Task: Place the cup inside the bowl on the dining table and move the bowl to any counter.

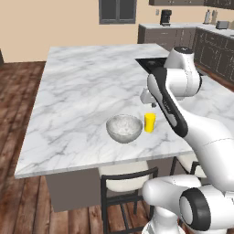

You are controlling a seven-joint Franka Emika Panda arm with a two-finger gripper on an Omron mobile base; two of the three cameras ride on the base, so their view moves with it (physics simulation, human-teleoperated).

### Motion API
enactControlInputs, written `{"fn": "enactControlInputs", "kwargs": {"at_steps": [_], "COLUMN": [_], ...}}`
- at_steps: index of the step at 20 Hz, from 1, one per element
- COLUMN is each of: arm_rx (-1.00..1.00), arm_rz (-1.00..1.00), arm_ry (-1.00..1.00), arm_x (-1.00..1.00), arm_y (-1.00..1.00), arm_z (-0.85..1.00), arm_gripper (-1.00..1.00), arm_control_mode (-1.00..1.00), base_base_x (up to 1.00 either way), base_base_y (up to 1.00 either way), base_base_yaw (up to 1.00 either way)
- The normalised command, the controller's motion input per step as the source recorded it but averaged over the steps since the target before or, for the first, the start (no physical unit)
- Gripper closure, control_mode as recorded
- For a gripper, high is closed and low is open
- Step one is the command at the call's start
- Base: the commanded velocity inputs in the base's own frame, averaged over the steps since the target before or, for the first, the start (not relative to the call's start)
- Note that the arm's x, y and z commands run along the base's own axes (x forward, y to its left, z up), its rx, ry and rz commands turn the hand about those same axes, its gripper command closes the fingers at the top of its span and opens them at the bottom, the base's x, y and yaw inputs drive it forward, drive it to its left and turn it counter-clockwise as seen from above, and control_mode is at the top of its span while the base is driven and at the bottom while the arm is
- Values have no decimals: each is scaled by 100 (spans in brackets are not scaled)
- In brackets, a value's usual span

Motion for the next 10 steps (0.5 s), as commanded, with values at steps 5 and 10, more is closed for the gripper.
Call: {"fn": "enactControlInputs", "kwargs": {"at_steps": [5,10], "arm_rx": [0,0], "arm_rz": [0,0], "arm_ry": [0,0], "arm_x": [1,0], "arm_y": [0,0], "arm_z": [0,-3], "arm_gripper": [-100,-100], "arm_control_mode": [-100,-100], "base_base_x": [0,0], "base_base_y": [0,0], "base_base_yaw": [0,0]}}
